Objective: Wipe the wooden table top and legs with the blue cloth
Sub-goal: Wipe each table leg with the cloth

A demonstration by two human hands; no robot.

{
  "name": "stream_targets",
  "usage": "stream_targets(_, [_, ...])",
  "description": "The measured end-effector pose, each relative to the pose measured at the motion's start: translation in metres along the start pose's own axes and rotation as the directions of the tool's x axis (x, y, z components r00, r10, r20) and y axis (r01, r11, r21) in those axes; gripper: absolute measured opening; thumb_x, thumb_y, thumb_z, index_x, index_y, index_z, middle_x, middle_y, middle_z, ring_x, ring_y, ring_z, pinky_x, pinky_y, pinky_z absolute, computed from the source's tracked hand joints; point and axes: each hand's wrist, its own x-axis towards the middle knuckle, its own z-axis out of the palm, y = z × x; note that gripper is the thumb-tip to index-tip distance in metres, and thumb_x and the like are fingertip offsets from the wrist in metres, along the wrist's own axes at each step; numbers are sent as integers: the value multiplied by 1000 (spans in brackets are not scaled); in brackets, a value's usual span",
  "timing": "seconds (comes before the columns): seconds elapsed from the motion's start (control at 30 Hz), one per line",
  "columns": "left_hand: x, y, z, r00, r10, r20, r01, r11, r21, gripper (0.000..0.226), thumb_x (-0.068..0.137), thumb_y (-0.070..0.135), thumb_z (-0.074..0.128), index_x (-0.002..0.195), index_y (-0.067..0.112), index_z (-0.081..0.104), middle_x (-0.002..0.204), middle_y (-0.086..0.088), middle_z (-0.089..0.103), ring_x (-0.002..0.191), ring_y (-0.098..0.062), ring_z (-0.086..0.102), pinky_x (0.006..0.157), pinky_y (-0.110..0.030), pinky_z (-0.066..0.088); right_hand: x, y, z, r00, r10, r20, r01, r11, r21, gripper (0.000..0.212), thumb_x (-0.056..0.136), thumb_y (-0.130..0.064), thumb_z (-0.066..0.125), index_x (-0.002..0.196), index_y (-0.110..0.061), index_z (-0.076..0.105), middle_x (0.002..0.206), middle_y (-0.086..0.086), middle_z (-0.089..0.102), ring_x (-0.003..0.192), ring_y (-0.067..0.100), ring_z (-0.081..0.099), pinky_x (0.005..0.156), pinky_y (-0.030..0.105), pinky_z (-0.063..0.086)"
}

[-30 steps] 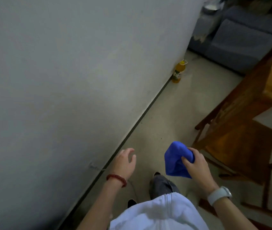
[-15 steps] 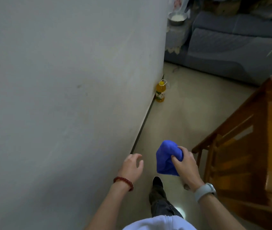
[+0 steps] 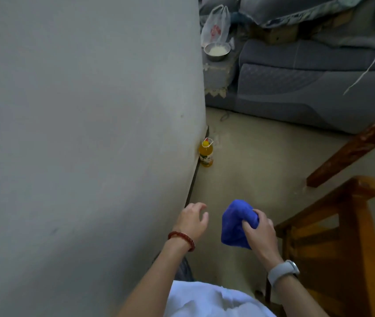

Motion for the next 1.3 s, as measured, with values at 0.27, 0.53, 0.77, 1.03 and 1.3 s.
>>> stream_targets(0.27, [132,48,-4,983,142,116,-155,981,115,32,92,26,45,122,16,50,121,-4,54,108,-15,52,90,-26,44,107,-45,-19,986,117,-120,-111,992,58,45,84,-22,53,129,-22,43,129,14,43,109,34,51,94,43,43])
stream_targets(0.53, [320,115,-14,920,235,314,-306,931,201,31,92,24,45,120,13,53,121,-7,55,111,-20,52,93,-29,42,256,-88,-47,913,335,-235,-294,936,191,45,86,-23,51,130,-21,41,130,11,42,109,32,51,92,39,43])
stream_targets(0.77, [439,221,7,788,359,500,-536,799,271,31,92,20,44,120,12,53,119,-10,55,110,-25,52,91,-28,40,338,-96,-113,764,513,-393,-357,842,405,44,87,-21,54,129,-21,42,130,9,43,108,28,52,88,36,42])
stream_targets(1.03, [528,367,103,551,515,657,-758,639,135,32,91,20,45,121,13,54,119,-11,55,110,-28,52,92,-30,41,434,-57,-193,516,662,-543,-362,744,562,44,89,-25,54,131,-20,40,137,9,38,112,30,51,85,31,39])
stream_targets(1.3, [594,413,203,325,533,781,-847,531,-10,32,91,18,48,122,11,53,121,-11,56,113,-26,52,91,-27,36,499,-6,-205,305,711,-634,-303,703,643,45,88,-22,55,131,-21,41,133,9,43,113,26,49,82,26,35])
